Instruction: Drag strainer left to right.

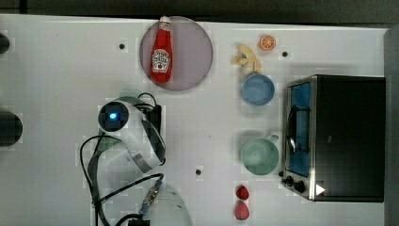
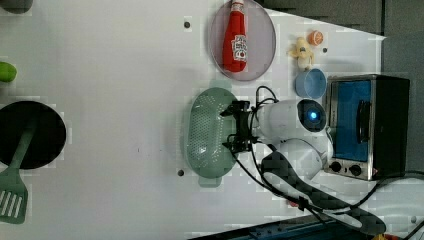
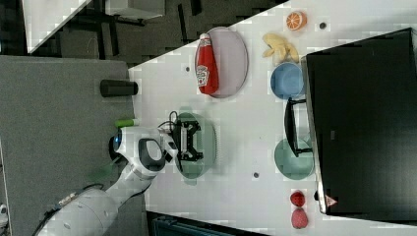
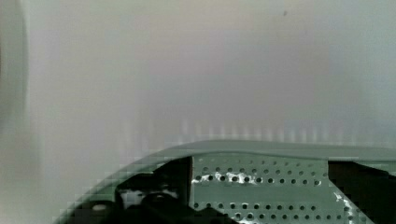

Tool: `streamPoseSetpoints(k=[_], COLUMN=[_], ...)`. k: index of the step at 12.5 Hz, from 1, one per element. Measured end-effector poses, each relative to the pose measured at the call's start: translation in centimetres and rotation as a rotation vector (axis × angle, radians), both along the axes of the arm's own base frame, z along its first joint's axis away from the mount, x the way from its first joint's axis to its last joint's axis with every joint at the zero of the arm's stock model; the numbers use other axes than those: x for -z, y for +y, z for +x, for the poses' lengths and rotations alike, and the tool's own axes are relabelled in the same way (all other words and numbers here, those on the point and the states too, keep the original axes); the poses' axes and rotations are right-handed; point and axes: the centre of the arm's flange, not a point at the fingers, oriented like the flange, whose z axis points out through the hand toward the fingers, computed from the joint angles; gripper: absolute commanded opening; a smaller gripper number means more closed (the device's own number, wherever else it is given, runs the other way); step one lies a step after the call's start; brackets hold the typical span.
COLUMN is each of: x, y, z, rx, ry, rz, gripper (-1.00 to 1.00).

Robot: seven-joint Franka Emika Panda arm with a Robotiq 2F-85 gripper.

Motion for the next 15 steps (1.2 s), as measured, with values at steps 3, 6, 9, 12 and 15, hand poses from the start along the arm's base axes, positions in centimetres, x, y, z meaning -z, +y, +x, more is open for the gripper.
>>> streamPoseSetpoints(k=[3, 6, 9, 12, 15], x=[0.6, 0.7, 1.5, 1.5, 1.4], y=[-2.6, -5.1, -7.3, -10.4, -13.9], z=[0.4, 0.6, -1.4, -0.9, 0.0], rx=[-0.006, 0.008, -0.011, -0.058, -0.041], ry=[0.011, 0.021, 0.074, 0.072, 0.062], rz=[-0.018, -0.029, -0.048, -0.067, -0.085], gripper=[1.00, 1.00, 1.00, 1.00, 1.00])
